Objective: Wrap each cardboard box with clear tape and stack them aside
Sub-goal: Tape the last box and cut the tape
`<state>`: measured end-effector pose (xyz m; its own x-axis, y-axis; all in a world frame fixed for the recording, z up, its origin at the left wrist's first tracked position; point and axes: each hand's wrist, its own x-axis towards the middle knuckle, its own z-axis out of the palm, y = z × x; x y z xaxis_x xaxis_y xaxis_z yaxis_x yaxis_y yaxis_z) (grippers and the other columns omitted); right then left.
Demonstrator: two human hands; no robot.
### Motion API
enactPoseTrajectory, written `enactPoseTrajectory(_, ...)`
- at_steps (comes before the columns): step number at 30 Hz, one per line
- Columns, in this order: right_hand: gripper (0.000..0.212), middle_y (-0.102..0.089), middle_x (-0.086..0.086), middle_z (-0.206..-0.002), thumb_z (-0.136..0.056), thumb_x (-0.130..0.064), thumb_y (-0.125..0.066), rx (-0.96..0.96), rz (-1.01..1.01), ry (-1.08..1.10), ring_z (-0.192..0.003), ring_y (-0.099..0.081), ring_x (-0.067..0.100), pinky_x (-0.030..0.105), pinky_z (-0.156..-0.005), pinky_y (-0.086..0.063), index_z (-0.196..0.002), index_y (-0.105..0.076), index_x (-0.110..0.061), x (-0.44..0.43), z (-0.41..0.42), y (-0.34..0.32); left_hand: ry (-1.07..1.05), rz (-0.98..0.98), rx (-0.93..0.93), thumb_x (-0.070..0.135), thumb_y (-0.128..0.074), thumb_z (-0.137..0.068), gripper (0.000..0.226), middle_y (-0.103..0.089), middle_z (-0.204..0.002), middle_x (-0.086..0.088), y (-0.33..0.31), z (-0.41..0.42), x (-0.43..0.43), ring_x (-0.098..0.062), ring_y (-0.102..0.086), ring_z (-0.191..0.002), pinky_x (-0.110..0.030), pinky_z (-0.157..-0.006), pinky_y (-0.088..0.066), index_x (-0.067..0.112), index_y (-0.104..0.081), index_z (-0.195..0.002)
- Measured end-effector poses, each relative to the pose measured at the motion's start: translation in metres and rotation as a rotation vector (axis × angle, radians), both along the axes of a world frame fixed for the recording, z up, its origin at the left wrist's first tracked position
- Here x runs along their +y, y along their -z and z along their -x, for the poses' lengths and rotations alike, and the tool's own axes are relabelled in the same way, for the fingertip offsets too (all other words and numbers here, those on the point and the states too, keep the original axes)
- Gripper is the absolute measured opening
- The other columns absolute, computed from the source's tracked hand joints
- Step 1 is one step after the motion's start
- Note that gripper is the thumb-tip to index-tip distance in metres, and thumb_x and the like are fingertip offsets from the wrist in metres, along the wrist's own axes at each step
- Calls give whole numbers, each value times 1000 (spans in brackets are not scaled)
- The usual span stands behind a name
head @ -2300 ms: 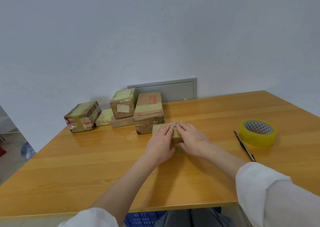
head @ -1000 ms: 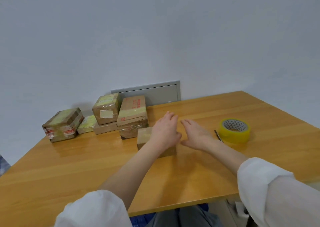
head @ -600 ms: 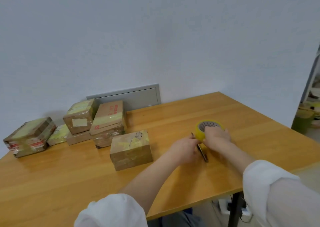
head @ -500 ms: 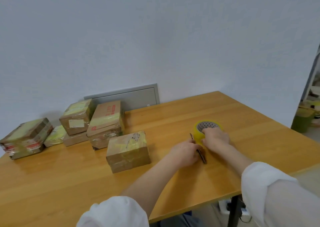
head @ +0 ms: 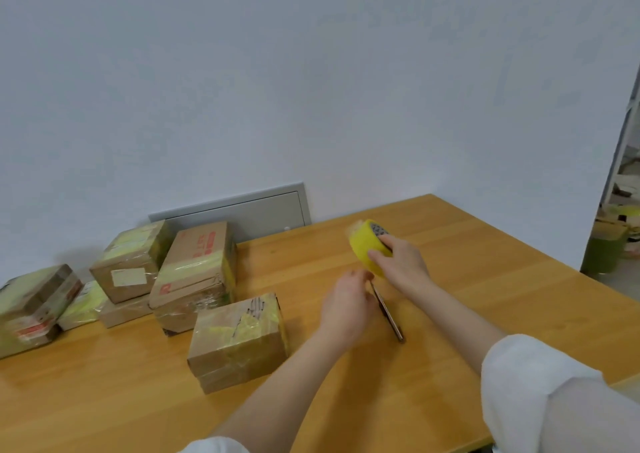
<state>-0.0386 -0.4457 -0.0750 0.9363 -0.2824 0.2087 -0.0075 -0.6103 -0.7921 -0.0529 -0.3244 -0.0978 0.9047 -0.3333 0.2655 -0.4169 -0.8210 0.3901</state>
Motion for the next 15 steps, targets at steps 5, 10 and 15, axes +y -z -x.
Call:
enactPoseTrajectory(5,17,-66,-4,-96,-86,-31,-61,-55,27,-195,-92,-59,18,34,-77,-44,-100,-67,-22,33,1,-16,-232,430,-175,25,-61,-90,47,-51,-119,-3,-45,-22,60,-18,-52,-108,-32,-93,-43,12,-45,-132)
enactPoseTrajectory(10,7,-60,-5,-74,-85,-19,-65,-17,-18,-486,-71,-52,11,28,-64,-38,-87,-69,-15,69,14,-26,-164,542,182,39,-63,-89,46,-64,-118,-1,-62,-21,120,-17,-59,-109,-33,-96,-47,12,-59,-127)
enactPoseTrajectory(15,21,-56,2,-72,-86,-21,-66,-22,-16,-574,-69,-48,12,30,-64,-36,-86,-68,0,98,23,-39,-158,728,201,18,-70,-86,16,-57,-65,0,-69,-10,155,-12,-53,-59,-22,-59,-50,10,-61,-75)
